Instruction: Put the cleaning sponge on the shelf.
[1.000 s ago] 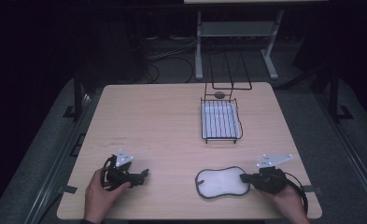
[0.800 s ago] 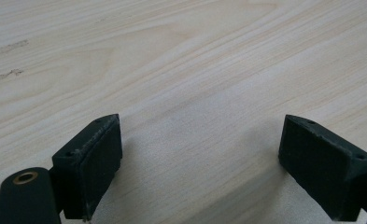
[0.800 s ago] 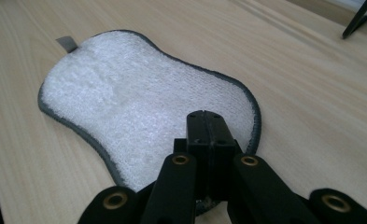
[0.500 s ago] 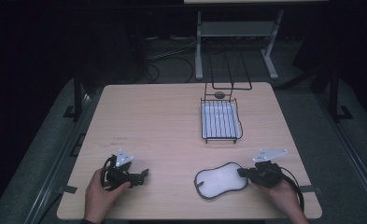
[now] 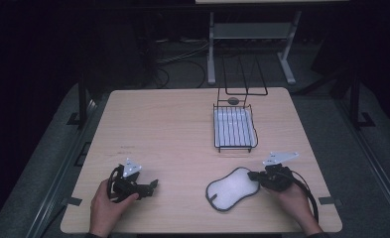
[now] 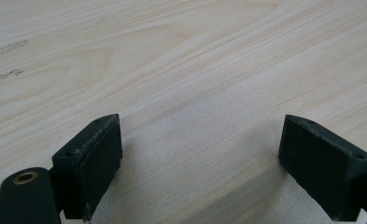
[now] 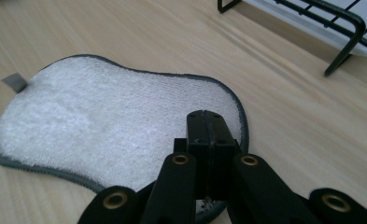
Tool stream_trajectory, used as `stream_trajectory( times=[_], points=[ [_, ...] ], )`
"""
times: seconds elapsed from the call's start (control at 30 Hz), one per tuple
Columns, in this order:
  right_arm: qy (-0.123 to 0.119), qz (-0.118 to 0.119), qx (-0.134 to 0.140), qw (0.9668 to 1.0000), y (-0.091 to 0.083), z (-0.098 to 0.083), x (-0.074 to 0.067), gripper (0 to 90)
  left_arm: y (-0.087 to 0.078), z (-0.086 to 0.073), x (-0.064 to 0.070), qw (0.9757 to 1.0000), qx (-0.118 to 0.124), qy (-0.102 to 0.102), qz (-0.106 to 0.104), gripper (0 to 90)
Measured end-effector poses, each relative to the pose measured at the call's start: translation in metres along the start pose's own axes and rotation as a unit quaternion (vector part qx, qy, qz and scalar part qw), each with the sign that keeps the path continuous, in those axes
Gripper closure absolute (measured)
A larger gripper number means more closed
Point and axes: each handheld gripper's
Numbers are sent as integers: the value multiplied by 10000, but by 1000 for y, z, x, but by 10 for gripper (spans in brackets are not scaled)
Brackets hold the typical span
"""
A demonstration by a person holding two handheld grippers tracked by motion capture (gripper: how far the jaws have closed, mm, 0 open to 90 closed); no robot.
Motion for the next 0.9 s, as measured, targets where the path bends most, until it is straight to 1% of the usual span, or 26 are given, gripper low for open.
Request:
stream_trajectory(
  times=[0.07, 0.17, 0.27, 0.4, 0.5, 0.57, 0.6, 0.67, 0.8, 0.83, 0.87, 0.9],
  points=[
    [-20, -56, 10, 10000, 3, 3, 1, 900, 0, 0, 0, 10000, -2, 2, 0, 127],
    [-24, -50, 32, 10000, 6, 5, 3, 900, 0, 0, 0, 10000, 0, 1, 1, 127],
    [-55, -138, 24, 9999, 10, 10, 5, 900, 0, 0, 0, 10000, -2, 1, 3, 127],
    [-76, -196, 42, 9998, 16, 16, 6, 900, 0, 0, 0, 10000, -12, 7, 8, 127],
    [-78, -203, 79, 9997, 18, 17, 7, 900, 0, 0, 0, 10000, -3, -3, 8, 127],
    [-88, -207, 112, 9997, 16, 18, 6, 900, 0, 0, 0, 10000, -20, 16, 9, 127],
    [-42, -138, 242, 9996, 10, 18, 3, 900, 0, 0, 0, 10000, -23, 18, 8, 127],
    [-16, -46, 318, 9995, 5, 18, -2, 900, 0, 0, 0, 10000, -23, 17, 7, 127],
    [-108, 100, 311, 9994, -2, 16, -18, 900, 0, 0, 0, 10000, -6, -1, 12, 127],
    [-108, 100, 311, 9994, -2, 16, -18, 900, 0, 0, 0, 10000, -6, -1, 12, 127],
    [-141, 176, 322, 9992, -4, 15, -26, 900, 0, 0, 0, 10000, -5, -1, 12, 127],
    [-141, 176, 322, 9992, -4, 15, -26, 900, 0, 0, 0, 10000, -4, -1, 12, 127]
  ],
)
Point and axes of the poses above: each handheld gripper's, and its own axes: y roughly forward along the jaws, z roughly out of its top, x roughly to its right, and after that the axes turned 2 degrees about -z, right-handed
